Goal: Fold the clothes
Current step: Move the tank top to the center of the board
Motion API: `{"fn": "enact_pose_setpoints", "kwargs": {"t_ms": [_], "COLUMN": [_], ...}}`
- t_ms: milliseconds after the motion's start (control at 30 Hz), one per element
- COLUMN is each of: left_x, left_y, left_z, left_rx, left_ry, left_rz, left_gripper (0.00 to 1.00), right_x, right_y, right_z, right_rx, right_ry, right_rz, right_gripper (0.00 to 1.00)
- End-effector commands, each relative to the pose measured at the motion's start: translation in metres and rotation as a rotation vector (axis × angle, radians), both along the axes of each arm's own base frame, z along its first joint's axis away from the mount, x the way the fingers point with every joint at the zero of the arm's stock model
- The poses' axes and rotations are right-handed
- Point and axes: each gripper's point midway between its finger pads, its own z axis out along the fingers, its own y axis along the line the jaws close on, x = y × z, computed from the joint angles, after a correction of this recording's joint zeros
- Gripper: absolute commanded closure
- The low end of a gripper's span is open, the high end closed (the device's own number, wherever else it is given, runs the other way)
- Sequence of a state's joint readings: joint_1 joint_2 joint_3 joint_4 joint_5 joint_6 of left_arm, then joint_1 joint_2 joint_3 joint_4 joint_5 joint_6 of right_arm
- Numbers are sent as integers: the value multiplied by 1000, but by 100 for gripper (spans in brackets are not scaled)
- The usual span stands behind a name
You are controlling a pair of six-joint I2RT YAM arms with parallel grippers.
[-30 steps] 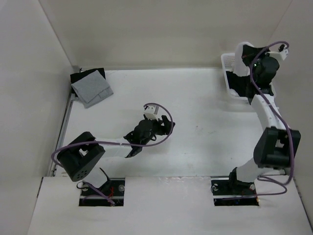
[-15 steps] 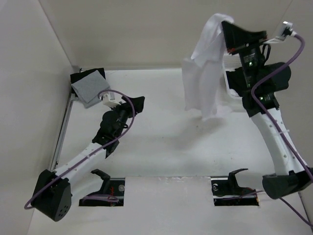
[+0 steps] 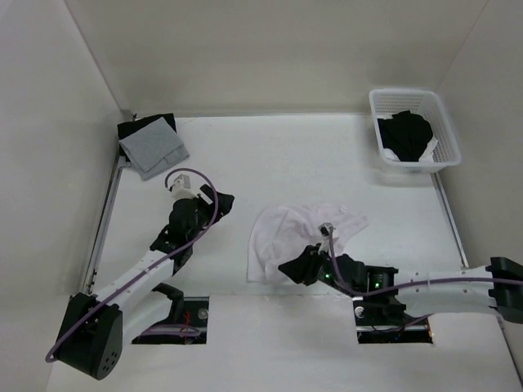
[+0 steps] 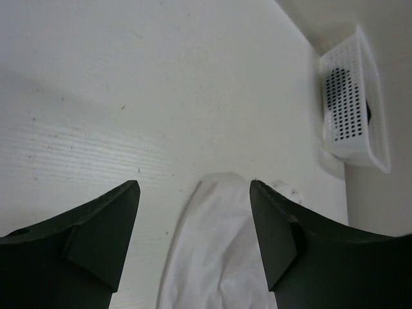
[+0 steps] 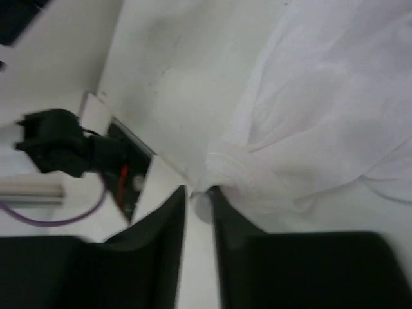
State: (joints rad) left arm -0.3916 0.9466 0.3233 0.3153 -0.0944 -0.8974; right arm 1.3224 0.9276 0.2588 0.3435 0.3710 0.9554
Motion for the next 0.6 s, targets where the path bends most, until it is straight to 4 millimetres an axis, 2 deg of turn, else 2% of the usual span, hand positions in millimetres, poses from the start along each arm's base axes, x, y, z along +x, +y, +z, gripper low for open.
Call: {"fn": "enact_pose_setpoints", "kwargs": {"t_ms": [0,67,100,133,200,233,367,433,567], "left_x": [-13,-15,-16,-16,-19,-27,-47,-57,-66], "left_y": [-4,-5,-12,-14,-29,-41,-55,-61,-72], "left_z": [-22,-34,-40,-40,-50,-61,-86,-95,-107], "left_rx": [62,115,154,160,219,269,383,420,450], "left_ry": [69,107,122,124,146,177,239,254,273], "left_rz": [-45,-59,-94,-101,-172,-230,-320,-356,-406], "left_gripper": [33,33,33,33,34,36,43,48,63], "right_x": [14,16,24,26,38,44,50,54,80], "right_y": [-12,-26,-41,-44,-65,-78,-115,-125,-137], "right_z": [35,25,16,13,-5,-17,-54,-60,-61], "right_rx": [115,65,23,12,-48,-82,-208,-235,-291], "right_ry": [51,70,78,83,130,172,285,300,289], "right_rz": [-178,-213,-271,-281,-369,-422,-574,-626,-709], "right_gripper": [58,49,43,42,40,40,39,38,36]}}
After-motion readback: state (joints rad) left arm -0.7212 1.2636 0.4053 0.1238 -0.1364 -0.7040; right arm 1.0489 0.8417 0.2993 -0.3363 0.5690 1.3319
